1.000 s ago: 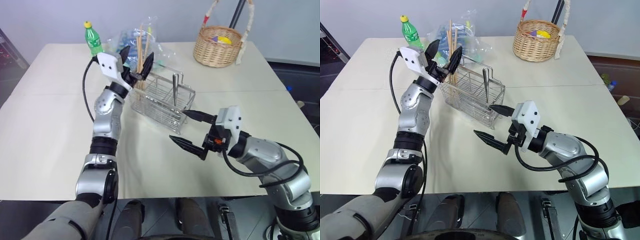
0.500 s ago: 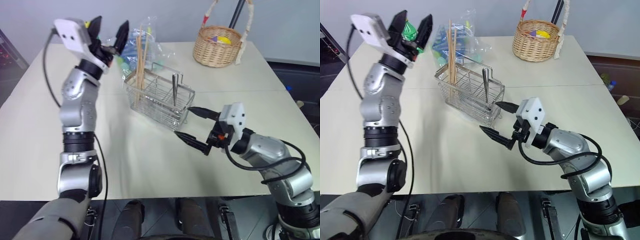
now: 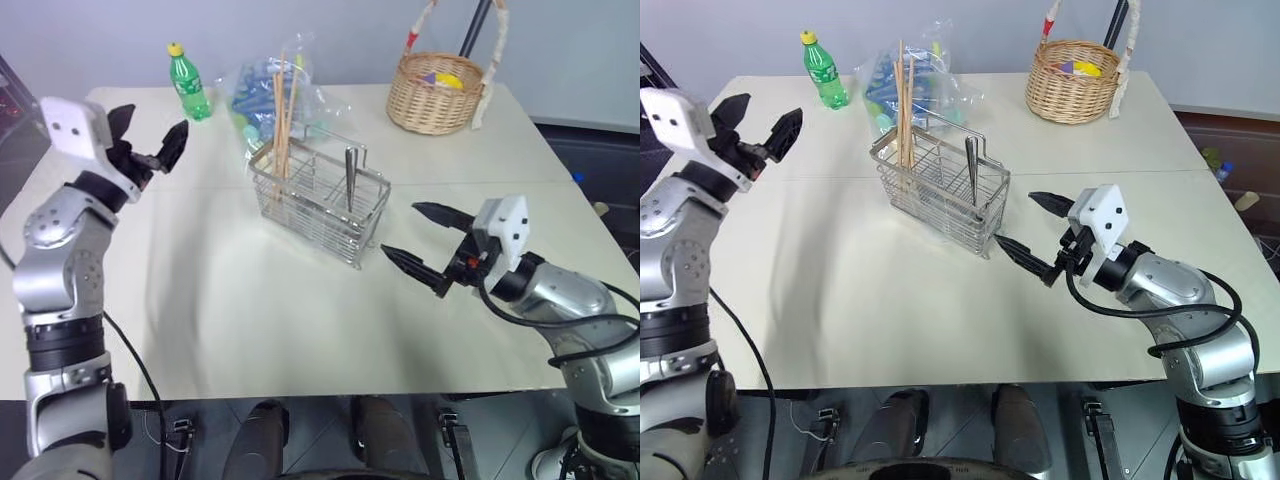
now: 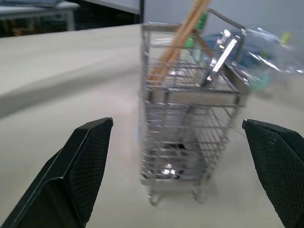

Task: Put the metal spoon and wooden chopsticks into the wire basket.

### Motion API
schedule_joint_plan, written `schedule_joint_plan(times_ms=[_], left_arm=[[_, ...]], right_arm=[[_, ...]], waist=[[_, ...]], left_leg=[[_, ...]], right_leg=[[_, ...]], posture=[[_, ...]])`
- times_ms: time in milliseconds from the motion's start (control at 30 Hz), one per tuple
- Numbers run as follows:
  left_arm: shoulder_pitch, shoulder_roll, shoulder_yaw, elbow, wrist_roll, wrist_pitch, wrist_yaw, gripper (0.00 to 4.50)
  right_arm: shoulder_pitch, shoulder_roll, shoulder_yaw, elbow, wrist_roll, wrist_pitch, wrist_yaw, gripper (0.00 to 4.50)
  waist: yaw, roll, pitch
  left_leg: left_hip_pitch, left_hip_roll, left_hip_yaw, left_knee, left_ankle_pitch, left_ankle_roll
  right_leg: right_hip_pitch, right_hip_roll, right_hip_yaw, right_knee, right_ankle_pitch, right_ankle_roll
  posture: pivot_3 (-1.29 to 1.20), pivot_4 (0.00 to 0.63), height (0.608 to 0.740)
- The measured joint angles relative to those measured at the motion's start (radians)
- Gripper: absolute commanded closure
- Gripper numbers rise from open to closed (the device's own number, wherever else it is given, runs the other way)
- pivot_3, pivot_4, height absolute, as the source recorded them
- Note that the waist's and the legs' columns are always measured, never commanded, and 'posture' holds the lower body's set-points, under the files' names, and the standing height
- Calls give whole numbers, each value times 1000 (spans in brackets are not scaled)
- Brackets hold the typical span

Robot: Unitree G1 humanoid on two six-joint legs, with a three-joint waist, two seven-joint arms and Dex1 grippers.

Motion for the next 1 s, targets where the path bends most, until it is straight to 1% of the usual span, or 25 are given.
schedule_joint_plan(times_ms=[133, 300, 467, 600, 733, 800, 900, 1000], left_arm=[[95, -5, 4, -62, 0, 31, 20, 49], [225, -53, 10, -173, -27, 60, 28, 49], [343, -92, -4, -280, -73, 107, 13, 49], [439, -113, -43, -389, -161, 150, -42, 49], [459, -93, -46, -438, -228, 188, -75, 49], [459, -80, -46, -444, -250, 193, -87, 49], [458, -58, -37, -445, -271, 204, -95, 49], [458, -42, -28, -445, -285, 207, -100, 49]], right_arm=[[-1, 4, 0, 5, -37, 5, -54, 0], [8, 33, -9, 5, -30, 55, -112, 0], [38, 28, -37, -8, 14, 96, -104, 0], [60, -5, -109, -22, 93, 120, -55, 0], [100, -56, -191, -45, 212, 151, 19, 0], [125, -81, -211, -65, 258, 162, 52, 0], [164, -111, -221, -86, 291, 167, 96, 0], [172, -113, -218, -98, 299, 166, 95, 0]], waist=[[0, 0, 0], [1, 0, 0], [1, 0, 0], [2, 0, 0], [2, 1, 0], [1, 1, 0], [1, 1, 0], [1, 1, 0]], left_leg=[[0, 0, 0, 0, 0, 0], [0, 0, 0, 0, 0, 0], [0, 0, 0, 0, 0, 0], [0, 0, 0, 0, 0, 0], [1, 1, 0, 0, 0, 1], [1, 1, 0, 0, -1, 1], [1, 1, 1, 0, -1, 1], [1, 1, 1, 0, -1, 1]], right_leg=[[0, 0, 0, 0, 0, 0], [0, 0, 0, 0, 0, 0], [0, 0, 0, 0, 0, -1], [0, 0, 1, -1, 0, -1], [1, 0, 1, -1, -2, -4], [1, 0, 1, -1, -2, -4], [1, 1, 1, -1, -2, -4], [1, 1, 1, -1, -2, -4]], posture=[[0, 150, 740], [0, 150, 740], [0, 150, 740], [0, 150, 740], [0, 150, 740], [0, 150, 740], [0, 150, 740], [0, 150, 740]])
